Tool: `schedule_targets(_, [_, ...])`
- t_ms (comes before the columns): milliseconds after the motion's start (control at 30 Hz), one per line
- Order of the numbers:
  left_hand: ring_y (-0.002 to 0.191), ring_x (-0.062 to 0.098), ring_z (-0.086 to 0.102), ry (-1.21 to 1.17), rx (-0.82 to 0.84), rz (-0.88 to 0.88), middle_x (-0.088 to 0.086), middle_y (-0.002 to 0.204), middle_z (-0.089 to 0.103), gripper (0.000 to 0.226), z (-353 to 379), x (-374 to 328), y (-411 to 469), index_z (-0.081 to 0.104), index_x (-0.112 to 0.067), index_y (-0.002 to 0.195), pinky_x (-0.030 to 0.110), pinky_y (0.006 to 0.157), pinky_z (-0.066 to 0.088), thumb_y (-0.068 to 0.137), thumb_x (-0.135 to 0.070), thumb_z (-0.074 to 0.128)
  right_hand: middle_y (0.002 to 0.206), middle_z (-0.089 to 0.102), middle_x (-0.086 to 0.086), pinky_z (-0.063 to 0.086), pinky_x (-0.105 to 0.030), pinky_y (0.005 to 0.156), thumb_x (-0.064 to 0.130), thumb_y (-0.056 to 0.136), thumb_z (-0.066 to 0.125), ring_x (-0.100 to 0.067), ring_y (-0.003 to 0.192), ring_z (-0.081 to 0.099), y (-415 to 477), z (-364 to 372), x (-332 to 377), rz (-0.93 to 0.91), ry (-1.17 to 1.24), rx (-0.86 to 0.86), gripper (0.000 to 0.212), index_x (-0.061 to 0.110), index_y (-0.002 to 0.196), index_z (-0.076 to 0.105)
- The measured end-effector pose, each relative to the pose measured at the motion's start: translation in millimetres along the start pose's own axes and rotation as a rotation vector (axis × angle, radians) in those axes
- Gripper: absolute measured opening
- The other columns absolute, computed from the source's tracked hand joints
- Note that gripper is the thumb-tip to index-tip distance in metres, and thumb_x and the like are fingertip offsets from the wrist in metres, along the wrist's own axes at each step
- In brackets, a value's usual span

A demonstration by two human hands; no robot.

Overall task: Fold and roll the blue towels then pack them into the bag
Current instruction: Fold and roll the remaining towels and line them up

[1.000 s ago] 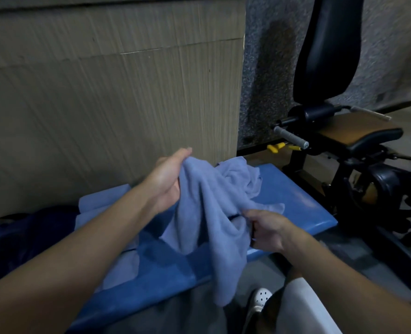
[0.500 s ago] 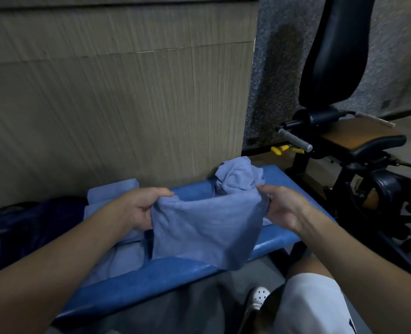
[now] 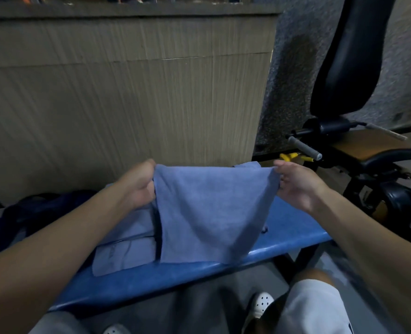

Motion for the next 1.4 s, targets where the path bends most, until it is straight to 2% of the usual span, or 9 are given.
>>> schedule_targets(133, [0.059, 0.016, 0.036, -0.106, 0.035, 0.058, 0.002, 0.073, 0.034, 0.007, -6.9, -15.0, -7.3, 0.038, -0.021, 0.075, 0.028, 0.057, 0.033, 0.072, -0.014, 0.039, 0.136, 0.046, -0.021, 0.046, -0.031, 0.083, -0.010, 0.090, 0.041, -0.029, 0.121, 0.051, 5.6, 9.0, 11.8, 0.000, -0.012, -0.015, 0.039, 0.015, 0.118, 0.052])
schedule_targets(333, [0.063, 0.017, 0.060, -0.180, 0.053, 0.112, 0.016, 0.086, 0.057, 0.029, -6.3, -25.8, -15.9, 0.056, 0.003, 0.103, 0.023, 0.050, 0.049, 0.090, -0.004, 0.031, 0.143, 0.044, -0.021, 0.048, -0.034, 0.072, -0.010, 0.095, 0.032, -0.027, 0.100, 0.059, -1.5, 27.9, 17.8, 0.151, -0.166, 0.124, 0.051, 0.004, 0.144, 0.038])
schedule_targets(500, [0.076, 0.016, 0.065, -0.092, 0.043, 0.167, 0.006, 0.089, 0.070, 0.028, -14.0, -36.2, -22.3, 0.060, -0.007, 0.093, 0.031, 0.071, 0.051, 0.092, -0.010, 0.032, 0.128, 0.056, -0.017, 0.047, -0.034, 0.068, -0.003, 0.100, 0.035, -0.024, 0.094, 0.059, -3.9, 30.6, 20.6, 0.149, -0.202, 0.072, 0.036, 0.007, 0.131, 0.051])
schedule_targets(633, [0.077, 0.016, 0.066, -0.007, -0.036, 0.262, 0.004, 0.083, 0.069, 0.020, -22.0, -41.8, -21.9, 0.061, -0.012, 0.084, 0.029, 0.069, 0.051, 0.096, -0.016, 0.046, 0.103, 0.061, -0.013, 0.043, -0.031, 0.070, -0.007, 0.096, 0.034, -0.021, 0.086, 0.054, -0.8, 30.6, 25.2, 0.055, -0.139, -0.005, 0.041, 0.010, 0.129, 0.052])
schedule_targets(800, [0.073, 0.009, 0.063, 0.221, -0.166, 0.523, 0.007, 0.083, 0.068, 0.013, -30.6, -47.5, -21.9, 0.071, -0.001, 0.092, 0.013, 0.061, 0.053, 0.093, -0.004, 0.058, 0.108, 0.059, -0.017, 0.045, -0.028, 0.068, -0.012, 0.091, 0.037, -0.021, 0.087, 0.055, 6.6, 28.6, 33.1, -0.027, -0.114, -0.111, 0.044, 0.005, 0.127, 0.056])
schedule_targets(1033, [0.057, -0.002, 0.056, 0.392, -0.202, 0.698, -0.001, 0.072, 0.066, 0.017, -35.5, -58.4, -28.6, 0.070, -0.017, 0.081, 0.011, 0.057, 0.047, 0.090, -0.005, 0.062, 0.127, 0.057, -0.020, 0.048, -0.027, 0.078, -0.008, 0.097, 0.036, -0.028, 0.111, 0.056, 11.6, 28.6, 26.0, 0.101, -0.092, -0.024, 0.028, -0.003, 0.113, 0.058])
schedule_targets(1133, [0.055, -0.006, 0.056, 0.426, -0.206, 0.730, -0.003, 0.072, 0.065, 0.011, -35.2, -61.5, -32.1, 0.070, -0.014, 0.088, 0.010, 0.056, 0.046, 0.092, -0.008, 0.062, 0.111, 0.061, -0.014, 0.053, -0.020, 0.053, -0.011, 0.095, 0.041, -0.019, 0.091, 0.057, 8.4, 31.7, 13.7, 0.242, -0.208, 0.092, 0.021, 0.000, 0.092, 0.059])
schedule_targets(1300, [0.066, -0.002, 0.059, 0.502, -0.260, 0.728, -0.006, 0.078, 0.067, 0.013, -42.2, -61.9, -34.2, 0.070, -0.010, 0.102, 0.013, 0.066, 0.048, 0.091, -0.012, 0.064, 0.088, 0.058, -0.011, 0.046, -0.026, 0.065, -0.017, 0.084, 0.059, -0.021, 0.089, 0.055, 16.3, 14.3, 1.2, 0.203, -0.592, 0.011, 0.018, 0.001, 0.082, 0.057])
schedule_targets(1400, [0.072, -0.001, 0.060, 0.574, -0.255, 0.716, -0.004, 0.082, 0.069, 0.013, -43.7, -58.2, -36.3, 0.070, -0.009, 0.102, 0.008, 0.066, 0.047, 0.090, -0.010, 0.065, 0.080, 0.051, -0.010, 0.042, -0.025, 0.056, -0.012, 0.081, 0.068, -0.021, 0.085, 0.051, 13.2, 8.5, 2.1, 0.174, -0.758, -0.045, 0.022, 0.004, 0.075, 0.054])
Point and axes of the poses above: each hand's wrist, its own y-axis towards the middle knuckle, its own z-axis out of the palm, x = y × z, the point moved 3 cm from there along y, towards the middle knuckle
